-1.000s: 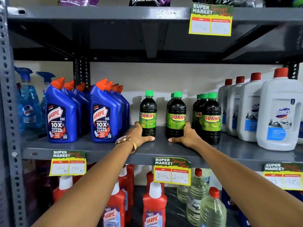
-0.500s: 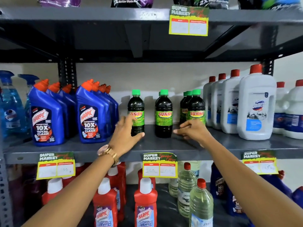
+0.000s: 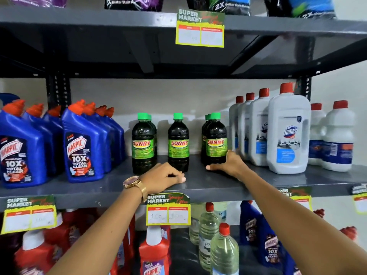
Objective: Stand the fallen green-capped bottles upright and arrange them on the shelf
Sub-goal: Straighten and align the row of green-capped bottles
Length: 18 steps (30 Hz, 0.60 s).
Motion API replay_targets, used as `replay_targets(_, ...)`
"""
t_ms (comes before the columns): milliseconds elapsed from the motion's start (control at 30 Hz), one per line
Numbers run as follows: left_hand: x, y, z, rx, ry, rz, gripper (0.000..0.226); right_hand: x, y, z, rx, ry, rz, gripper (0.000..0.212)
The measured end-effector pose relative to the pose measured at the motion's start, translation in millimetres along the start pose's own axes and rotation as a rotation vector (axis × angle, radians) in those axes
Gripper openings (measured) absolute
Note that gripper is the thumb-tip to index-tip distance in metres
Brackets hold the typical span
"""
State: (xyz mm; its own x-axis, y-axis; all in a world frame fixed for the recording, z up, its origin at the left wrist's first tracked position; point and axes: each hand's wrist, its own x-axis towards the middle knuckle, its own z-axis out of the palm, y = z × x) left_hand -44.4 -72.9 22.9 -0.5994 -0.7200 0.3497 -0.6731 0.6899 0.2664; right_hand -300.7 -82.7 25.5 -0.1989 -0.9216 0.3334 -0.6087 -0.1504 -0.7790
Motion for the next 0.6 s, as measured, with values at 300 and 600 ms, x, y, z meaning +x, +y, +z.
replay_targets(300,-0.5,0.1,1.0,-0.06,-0.012,-0.04,0.035,3.7,5.6,-4.1,0.107,0.016,-0.001,0.088)
replay_targets(600,-2.9,5.4,-0.2,-0.082,-0.023,-0.059,0.037,3.3,2.3,-0.7,0.049,0.026,-0.006,0.088)
